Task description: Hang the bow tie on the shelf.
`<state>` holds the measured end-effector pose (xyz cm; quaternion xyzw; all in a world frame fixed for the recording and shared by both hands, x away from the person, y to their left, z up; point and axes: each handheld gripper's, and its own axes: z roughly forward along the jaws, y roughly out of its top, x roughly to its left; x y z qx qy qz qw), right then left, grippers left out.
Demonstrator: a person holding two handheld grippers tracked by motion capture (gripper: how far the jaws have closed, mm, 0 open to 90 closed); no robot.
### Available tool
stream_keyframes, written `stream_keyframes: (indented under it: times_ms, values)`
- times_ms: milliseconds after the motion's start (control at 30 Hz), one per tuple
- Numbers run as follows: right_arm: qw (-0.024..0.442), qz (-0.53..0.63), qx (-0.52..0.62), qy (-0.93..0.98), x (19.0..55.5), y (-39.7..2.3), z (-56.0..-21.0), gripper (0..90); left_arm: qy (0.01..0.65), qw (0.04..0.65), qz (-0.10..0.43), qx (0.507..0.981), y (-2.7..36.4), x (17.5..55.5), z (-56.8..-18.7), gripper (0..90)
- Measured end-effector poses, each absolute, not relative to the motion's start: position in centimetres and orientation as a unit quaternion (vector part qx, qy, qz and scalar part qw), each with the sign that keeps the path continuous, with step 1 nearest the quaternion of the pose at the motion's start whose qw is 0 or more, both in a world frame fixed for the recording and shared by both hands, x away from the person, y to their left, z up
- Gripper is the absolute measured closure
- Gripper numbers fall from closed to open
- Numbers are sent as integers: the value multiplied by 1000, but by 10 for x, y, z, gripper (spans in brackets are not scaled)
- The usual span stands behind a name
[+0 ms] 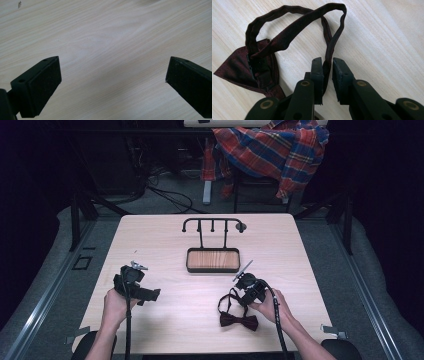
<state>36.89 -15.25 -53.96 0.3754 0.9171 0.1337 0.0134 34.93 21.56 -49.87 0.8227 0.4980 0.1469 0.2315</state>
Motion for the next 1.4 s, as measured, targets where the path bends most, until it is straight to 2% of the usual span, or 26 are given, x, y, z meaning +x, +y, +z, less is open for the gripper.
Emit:
stream_keyframes:
  times_ms: [200,400,733,1033,1400]
  values:
    - [32,113,358,926,367,-149,-541,776,499,235,147,821,216,349,-498,3]
    - [44,108,354,928,365,-146,-544,880,495,233,146,824,215,348,-498,3]
    - [52,146,363,919,365,-152,-528,889,494,234,150,824,214,348,-497,3]
    - [90,192,366,906,364,-163,-500,891,497,237,154,821,214,348,-497,3]
    - [123,214,369,896,365,-171,-486,892,492,243,152,822,214,347,-497,3]
